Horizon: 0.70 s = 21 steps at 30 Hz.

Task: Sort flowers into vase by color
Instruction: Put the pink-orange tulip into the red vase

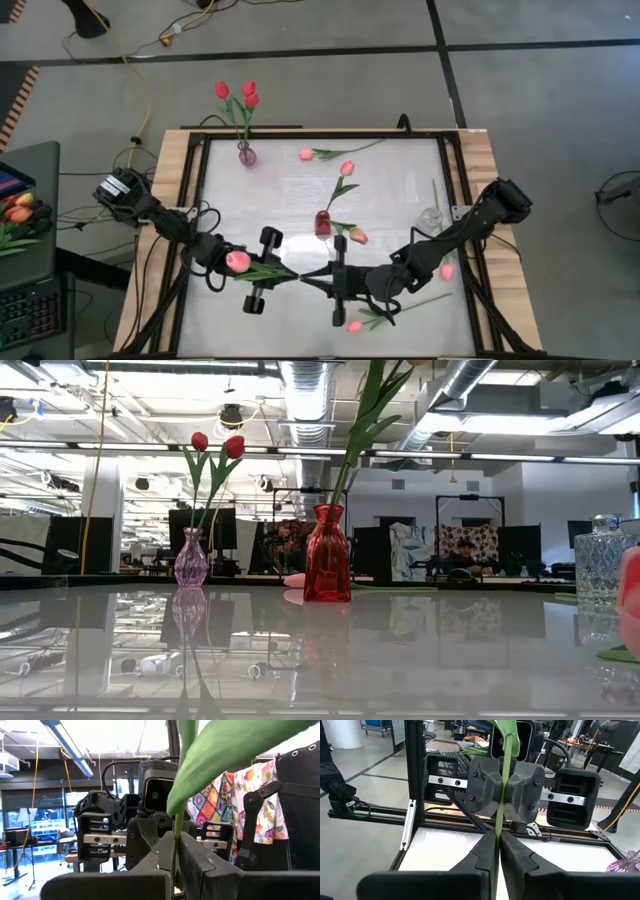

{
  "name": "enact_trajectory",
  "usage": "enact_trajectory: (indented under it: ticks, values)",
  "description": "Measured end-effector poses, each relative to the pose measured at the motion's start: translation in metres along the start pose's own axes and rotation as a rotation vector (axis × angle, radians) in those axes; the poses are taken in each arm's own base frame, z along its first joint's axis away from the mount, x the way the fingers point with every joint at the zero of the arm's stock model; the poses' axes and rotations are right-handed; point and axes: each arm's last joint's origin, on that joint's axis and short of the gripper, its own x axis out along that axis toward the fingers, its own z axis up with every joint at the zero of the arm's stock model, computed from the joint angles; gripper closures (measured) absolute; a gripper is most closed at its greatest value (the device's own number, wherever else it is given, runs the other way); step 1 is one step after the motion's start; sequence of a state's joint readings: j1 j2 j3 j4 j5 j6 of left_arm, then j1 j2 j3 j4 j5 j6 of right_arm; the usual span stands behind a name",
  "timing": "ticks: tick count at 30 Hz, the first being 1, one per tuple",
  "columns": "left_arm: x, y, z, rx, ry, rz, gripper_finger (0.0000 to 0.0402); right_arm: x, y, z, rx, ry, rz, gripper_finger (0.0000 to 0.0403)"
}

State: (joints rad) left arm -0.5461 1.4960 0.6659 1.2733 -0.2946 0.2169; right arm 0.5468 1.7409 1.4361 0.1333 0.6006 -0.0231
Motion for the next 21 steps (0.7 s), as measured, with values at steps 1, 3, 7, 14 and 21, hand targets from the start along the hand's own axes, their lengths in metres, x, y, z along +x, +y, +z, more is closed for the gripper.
enact_trajectory:
  ticks: [1, 3, 7, 14, 21]
  values:
    - [0.000, 0.000, 0.000, 0.001, 0.003, 0.000, 0.0400, 0.000, 0.000, 0.000, -0.003, 0.000, -0.001, 0.0344]
    - [0.000, 0.000, -0.001, 0.002, 0.007, 0.001, 0.0401, 0.001, -0.002, 0.000, -0.023, -0.002, -0.002, 0.0334]
    - [0.000, 0.001, -0.002, -0.005, 0.021, 0.031, 0.0401, 0.001, -0.002, 0.000, -0.051, -0.001, -0.002, 0.0294]
    - [-0.004, 0.008, 0.010, -0.025, 0.125, 0.130, 0.0401, -0.013, -0.003, 0.000, -0.084, 0.083, 0.011, 0.0186]
    - [-0.017, 0.044, 0.027, -0.022, 0.310, 0.313, 0.0401, -0.044, -0.005, -0.005, 0.030, 0.279, 0.021, 0.0155]
